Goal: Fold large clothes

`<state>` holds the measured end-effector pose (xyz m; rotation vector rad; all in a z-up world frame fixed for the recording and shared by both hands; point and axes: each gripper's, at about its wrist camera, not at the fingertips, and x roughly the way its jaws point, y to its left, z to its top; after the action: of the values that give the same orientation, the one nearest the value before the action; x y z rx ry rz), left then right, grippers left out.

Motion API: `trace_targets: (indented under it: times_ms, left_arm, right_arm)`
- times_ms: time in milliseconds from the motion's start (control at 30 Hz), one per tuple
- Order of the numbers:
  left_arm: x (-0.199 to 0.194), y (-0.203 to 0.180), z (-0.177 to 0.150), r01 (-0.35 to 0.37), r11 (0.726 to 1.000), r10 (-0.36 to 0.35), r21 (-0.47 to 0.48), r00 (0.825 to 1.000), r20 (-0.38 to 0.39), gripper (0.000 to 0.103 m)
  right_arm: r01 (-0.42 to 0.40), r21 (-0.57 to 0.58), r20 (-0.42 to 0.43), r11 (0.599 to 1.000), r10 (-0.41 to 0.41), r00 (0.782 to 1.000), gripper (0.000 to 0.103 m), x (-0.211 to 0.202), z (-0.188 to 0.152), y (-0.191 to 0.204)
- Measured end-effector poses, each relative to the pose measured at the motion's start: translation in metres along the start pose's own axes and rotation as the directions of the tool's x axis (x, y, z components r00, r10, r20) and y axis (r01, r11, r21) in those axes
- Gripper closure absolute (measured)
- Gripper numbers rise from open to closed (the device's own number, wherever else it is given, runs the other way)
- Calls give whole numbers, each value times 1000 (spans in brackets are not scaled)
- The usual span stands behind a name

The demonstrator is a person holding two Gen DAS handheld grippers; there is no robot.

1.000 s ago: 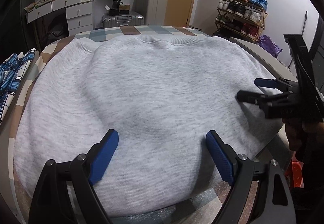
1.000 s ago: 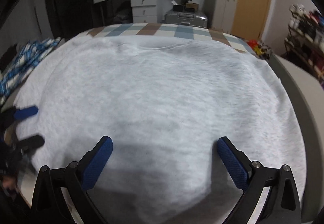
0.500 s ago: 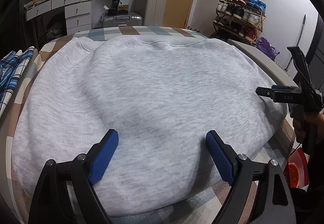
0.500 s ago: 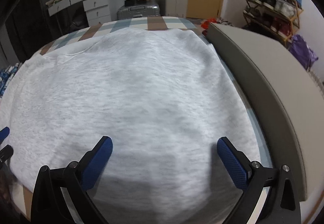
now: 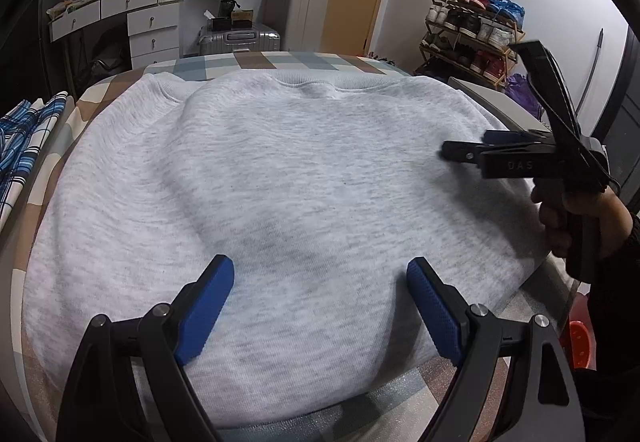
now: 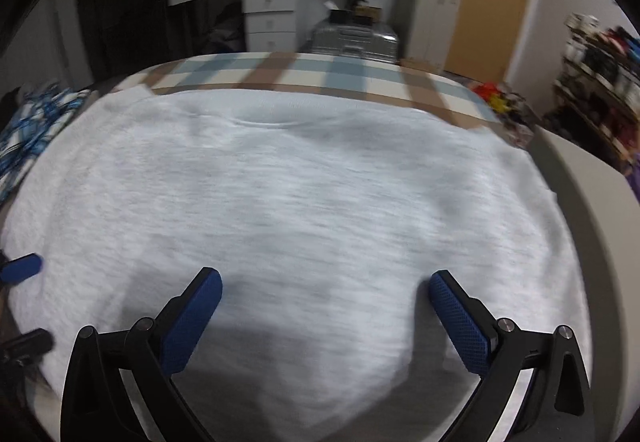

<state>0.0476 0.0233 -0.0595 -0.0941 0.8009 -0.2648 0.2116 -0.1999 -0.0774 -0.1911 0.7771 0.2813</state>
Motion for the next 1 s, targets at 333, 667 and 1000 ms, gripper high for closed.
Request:
trace_targets:
  times_ms: [333, 667, 1000]
  left_arm:
    - [0, 0, 1, 0, 1000, 0, 2, 1000, -1, 18]
    - [1, -1, 0, -7, 1000, 7, 9, 1000, -2, 18]
    - [0, -1, 0, 0, 1000, 0, 3, 1000, -1, 18]
  right_arm:
    - [118, 166, -64, 979, -108, 992, 0, -14, -15, -53]
    - [20, -88, -14, 996, -21, 1000, 0, 14, 41, 50]
    - [90, 31, -43, 995, -89, 995, 0, 24, 37, -26]
